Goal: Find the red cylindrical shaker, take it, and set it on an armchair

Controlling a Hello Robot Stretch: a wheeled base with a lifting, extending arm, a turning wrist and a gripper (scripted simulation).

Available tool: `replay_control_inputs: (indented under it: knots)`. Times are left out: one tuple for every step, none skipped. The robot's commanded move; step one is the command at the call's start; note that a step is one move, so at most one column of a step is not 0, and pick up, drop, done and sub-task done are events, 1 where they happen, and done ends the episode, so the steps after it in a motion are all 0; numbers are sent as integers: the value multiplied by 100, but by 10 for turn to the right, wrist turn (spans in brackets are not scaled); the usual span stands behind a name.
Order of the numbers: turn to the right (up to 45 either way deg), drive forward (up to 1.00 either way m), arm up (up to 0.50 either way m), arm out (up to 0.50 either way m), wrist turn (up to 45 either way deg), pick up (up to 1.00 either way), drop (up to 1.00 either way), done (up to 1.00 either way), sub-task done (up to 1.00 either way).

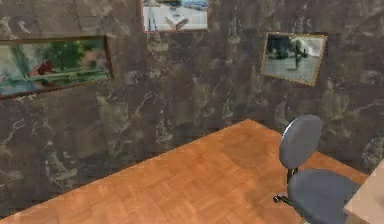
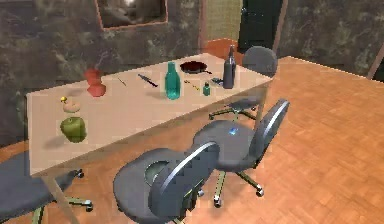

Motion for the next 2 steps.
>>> replay_control_inputs:
  knots:
    - [0, 100, 0, 0, 0, 0, 0, 0, 0]
    - [0, 35, 0, 0, 0, 0, 0, 0, 0]
